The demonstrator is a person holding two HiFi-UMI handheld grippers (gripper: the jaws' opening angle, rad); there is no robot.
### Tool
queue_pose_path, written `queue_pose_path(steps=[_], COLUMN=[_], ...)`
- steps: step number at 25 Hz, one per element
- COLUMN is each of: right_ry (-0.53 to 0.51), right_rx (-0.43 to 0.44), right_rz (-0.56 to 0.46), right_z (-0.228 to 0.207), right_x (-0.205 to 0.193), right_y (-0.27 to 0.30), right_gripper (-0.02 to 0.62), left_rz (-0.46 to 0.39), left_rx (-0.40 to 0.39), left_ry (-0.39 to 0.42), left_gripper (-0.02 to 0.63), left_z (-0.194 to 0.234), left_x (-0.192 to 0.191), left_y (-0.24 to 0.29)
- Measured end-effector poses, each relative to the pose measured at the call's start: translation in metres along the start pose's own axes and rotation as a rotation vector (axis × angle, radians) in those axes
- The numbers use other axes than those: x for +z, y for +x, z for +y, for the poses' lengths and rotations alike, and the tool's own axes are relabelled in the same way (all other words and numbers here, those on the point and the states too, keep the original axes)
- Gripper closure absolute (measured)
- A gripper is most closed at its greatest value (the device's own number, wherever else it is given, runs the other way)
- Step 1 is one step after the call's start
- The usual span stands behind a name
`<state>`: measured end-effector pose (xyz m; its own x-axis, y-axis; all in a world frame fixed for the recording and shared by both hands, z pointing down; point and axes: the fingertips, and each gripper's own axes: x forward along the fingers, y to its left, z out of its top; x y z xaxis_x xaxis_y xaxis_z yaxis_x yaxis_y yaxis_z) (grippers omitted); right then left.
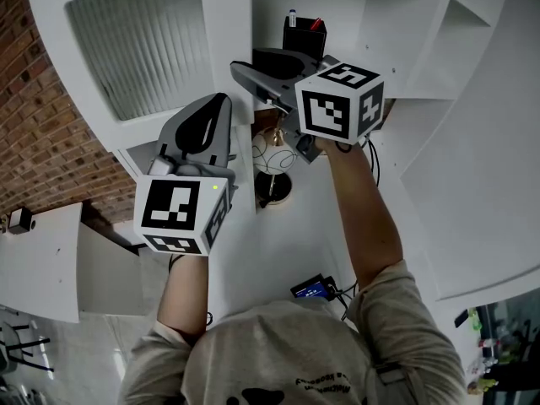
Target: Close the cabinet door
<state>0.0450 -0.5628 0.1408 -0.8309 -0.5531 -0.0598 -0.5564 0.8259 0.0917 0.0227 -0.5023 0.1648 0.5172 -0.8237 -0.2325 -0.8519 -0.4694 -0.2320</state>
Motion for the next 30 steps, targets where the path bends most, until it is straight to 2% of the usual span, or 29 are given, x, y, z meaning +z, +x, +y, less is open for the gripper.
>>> queue_pose_path(steps=[3, 8, 14, 19, 30], right_ry=[-0.002, -0.032, -0.005, -0.086, -0.066], right_rx=[-0.056, -0.200, -0.275, -0.409, -0.496], right_rz=[0.005, 0.016, -0.002, -0.009, -0.065], right_z=[-0.003, -0.008, -0.006, -0.011, -0.009], right_x=[-0.001, -0.001, -0.001, -0.001, 0.001], right_y=[0.004, 0.011, 0.012, 0.012, -0.004], right_gripper=[0.442, 0.425, 0.413, 0.408, 0.408], left_rz=[0.000, 0.005, 0.007, 0.006, 0.013], left_rx=[0.004, 0.019, 0.031, 0.029, 0.032], left_ry=[0.000, -0.002, -0.004, -0.005, -0.010], left_gripper=[0.598, 0.598, 0.598, 0.598, 0.598], left_z=[0.002, 0.010, 0.016, 0.019, 0.020], left_x=[-0.001, -0.003, -0.004, -0.003, -0.004], left_y=[-0.002, -0.008, -0.015, -0.017, -0.021])
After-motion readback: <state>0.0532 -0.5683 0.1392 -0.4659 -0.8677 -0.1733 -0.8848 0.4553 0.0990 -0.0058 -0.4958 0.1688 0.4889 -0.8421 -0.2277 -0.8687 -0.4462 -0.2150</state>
